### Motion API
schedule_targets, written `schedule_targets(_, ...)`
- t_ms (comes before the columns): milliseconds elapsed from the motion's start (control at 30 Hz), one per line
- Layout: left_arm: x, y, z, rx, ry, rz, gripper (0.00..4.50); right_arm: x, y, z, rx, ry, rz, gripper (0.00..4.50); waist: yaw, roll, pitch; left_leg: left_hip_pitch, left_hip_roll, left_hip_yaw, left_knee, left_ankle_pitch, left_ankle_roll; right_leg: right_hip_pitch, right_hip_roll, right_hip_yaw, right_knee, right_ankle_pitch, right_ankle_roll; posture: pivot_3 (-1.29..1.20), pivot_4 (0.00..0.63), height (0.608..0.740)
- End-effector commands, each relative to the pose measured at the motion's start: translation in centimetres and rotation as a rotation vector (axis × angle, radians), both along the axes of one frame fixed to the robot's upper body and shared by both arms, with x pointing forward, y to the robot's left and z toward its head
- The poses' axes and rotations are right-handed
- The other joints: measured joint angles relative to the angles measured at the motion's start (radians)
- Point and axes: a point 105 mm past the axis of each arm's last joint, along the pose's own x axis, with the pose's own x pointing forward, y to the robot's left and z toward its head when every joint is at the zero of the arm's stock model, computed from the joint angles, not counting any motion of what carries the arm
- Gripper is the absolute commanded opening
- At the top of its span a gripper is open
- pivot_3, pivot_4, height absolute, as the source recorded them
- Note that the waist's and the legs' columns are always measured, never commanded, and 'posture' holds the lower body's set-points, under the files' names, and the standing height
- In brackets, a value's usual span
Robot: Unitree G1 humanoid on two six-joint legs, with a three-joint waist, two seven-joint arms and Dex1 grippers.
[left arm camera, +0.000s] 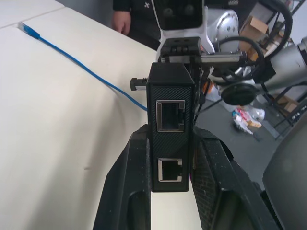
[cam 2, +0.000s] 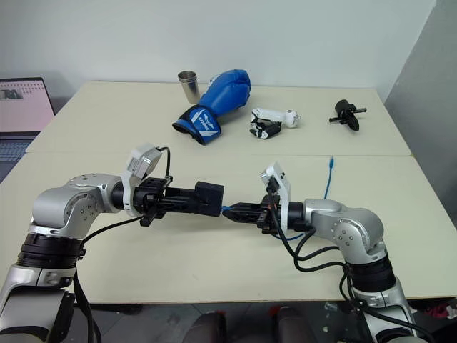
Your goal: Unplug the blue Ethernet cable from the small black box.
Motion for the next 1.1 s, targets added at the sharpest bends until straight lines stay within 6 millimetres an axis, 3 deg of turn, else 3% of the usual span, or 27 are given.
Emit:
schedule_targets(33,0.9,1.9,0.2,0.046,-0.046,0.076,0.78,0.0,-1.5,0.4,-0.014,-0.011,-0.018,0.05,0.000,0.000,0.000,0.000,0.000,0.000,0.000,0.000,0.000,0.000,0.000,0.000,0.000,0.000,0.000,0.00,0.150,0.740)
schedule_targets(200,1.3,2.1,0.3,0.032,-0.046,0.105,0.78,-0.4,-1.7,0.5,-0.015,-0.015,-0.008,0.05,0.000,0.000,0.000,-0.001,0.000,0.000,0.000,0.000,0.000,0.000,0.000,0.000,0.000,0.000,0.000,0.00,0.150,0.740)
schedule_targets(500,0.9,0.8,0.3,-0.003,-0.034,0.066,0.78,-0.9,0.1,1.5,0.016,-0.065,0.013,0.05,0.000,0.000,0.000,-0.001,0.000,0.000,0.000,0.000,0.000,0.000,0.000,0.000,-0.001,0.000,0.000,0.00,0.150,0.740)
schedule_targets(733,0.5,0.2,0.5,-0.016,-0.026,0.039,0.78,-1.9,0.7,1.5,0.009,-0.082,0.065,1.69,0.000,0.000,0.000,-0.001,0.000,0.000,0.000,0.000,0.000,0.000,0.000,0.000,-0.001,0.000,0.000,0.00,0.150,0.740)
schedule_targets(1100,0.3,0.0,0.5,-0.021,-0.015,0.026,0.78,-0.5,0.6,1.5,0.061,-0.056,-0.011,1.72,0.000,0.000,0.000,-0.001,0.000,0.000,0.000,0.000,0.000,-0.001,0.000,0.000,-0.001,0.000,0.000,0.00,0.150,0.740)
